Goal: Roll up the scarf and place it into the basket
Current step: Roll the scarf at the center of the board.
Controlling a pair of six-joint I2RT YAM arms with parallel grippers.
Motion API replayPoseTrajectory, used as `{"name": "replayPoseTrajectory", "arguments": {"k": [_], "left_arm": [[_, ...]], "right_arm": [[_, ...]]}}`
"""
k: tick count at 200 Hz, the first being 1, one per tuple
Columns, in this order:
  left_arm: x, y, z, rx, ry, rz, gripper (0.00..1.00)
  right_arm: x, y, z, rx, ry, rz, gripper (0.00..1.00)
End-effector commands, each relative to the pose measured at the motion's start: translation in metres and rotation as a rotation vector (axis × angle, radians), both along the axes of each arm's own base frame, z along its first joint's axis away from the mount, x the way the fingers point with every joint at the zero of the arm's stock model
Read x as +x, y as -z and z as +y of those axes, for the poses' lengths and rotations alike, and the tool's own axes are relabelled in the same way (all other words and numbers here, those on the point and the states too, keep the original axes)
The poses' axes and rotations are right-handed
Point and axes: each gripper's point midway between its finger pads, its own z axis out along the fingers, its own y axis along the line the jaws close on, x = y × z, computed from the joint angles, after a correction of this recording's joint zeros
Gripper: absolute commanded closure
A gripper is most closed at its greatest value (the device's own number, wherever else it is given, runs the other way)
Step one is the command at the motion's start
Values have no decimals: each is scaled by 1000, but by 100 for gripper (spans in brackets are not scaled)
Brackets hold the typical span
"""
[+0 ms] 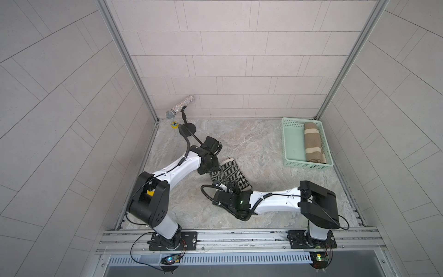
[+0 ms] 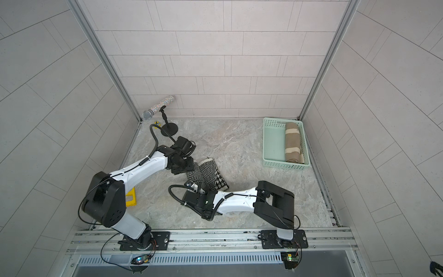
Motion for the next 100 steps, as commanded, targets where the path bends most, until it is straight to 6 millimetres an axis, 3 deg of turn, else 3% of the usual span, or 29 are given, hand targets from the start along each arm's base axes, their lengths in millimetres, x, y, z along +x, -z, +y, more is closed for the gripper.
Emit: {"name": "replayPoseTrajectory", "arguments": {"k": [1,28,60,64,77,100], "left_arm": [[2,-35,12,-46,-45,-102,22],[5,-66,8,-175,-50,-256,16],[8,-94,-26,-415,93,-493,16],[8,-95,-27,-428,103,-509,17],[6,-96,-42,-496,182,-548,24],[8,-85,-64,-584,266,-530,38]], "right_arm": [[-11,5,-5,215,63,228,100],[-6,3,-16,492,135,434,100],[9,-5,-27,792,189,616,100],[14,-10,-26,834,184,626,100],[15,-2,-38,904,224,697,100],[24,0,-45,1035,251,795,100]]}}
